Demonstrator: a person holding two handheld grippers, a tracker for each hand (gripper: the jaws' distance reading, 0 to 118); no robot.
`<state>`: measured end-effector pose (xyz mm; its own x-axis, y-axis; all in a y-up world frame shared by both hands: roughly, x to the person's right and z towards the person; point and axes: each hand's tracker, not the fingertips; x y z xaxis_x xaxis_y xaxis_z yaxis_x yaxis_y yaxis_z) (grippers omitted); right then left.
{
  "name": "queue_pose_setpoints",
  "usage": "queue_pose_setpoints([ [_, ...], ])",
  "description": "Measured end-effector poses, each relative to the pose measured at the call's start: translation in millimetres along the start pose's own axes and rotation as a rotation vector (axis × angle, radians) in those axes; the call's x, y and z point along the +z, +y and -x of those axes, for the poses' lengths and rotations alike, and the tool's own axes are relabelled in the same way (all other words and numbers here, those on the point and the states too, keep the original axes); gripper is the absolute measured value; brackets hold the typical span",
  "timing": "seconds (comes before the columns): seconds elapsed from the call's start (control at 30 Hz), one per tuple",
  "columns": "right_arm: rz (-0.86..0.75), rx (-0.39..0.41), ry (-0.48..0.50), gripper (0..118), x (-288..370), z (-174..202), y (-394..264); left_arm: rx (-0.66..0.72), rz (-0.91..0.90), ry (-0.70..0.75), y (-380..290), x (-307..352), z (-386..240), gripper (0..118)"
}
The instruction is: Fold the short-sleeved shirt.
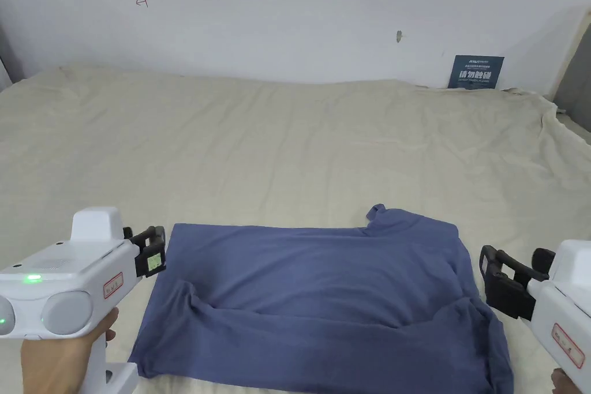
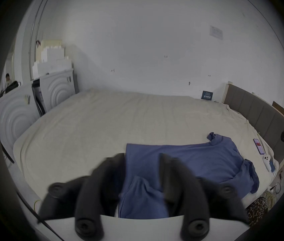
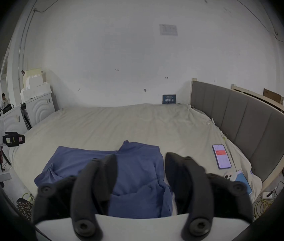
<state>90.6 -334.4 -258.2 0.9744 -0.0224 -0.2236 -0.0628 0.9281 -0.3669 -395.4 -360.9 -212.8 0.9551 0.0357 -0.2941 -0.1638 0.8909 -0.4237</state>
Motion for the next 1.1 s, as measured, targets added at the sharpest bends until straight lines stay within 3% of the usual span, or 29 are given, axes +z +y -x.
queue_pose_setpoints([
  [0.07, -0.024, 0.004, 0.010, 32, -1.2, 2.0, -0.8, 0.004, -0.006, -0.044, 1.4, 3.4, -4.4, 11],
  [0.1, -0.032, 0.009, 0.007, 9, -2.7, 2.9, -1.2, 0.024, -0.008, -0.060, 1.2, 3.2, -5.1, 0],
  [0.13, -0.041, 0.011, 0.007, 0, -4.5, 2.1, -1.9, 0.033, -0.014, -0.062, 0.7, 3.4, -6.7, 0],
  [0.53, -0.021, 0.011, 0.007, 0, -54.6, -4.3, 10.1, 0.016, 0.052, -0.048, 16.9, -62.2, -6.3, 0],
  [1.0, 0.052, 0.030, -0.014, 0, -157.6, -4.4, 17.6, 0.061, 0.391, -0.028, 32.5, -272.7, 27.0, 0],
  [1.1, 0.073, 0.020, -0.018, 0, -172.8, -2.5, 11.1, 0.078, 0.461, -0.015, 28.5, -309.1, 30.5, 26],
])
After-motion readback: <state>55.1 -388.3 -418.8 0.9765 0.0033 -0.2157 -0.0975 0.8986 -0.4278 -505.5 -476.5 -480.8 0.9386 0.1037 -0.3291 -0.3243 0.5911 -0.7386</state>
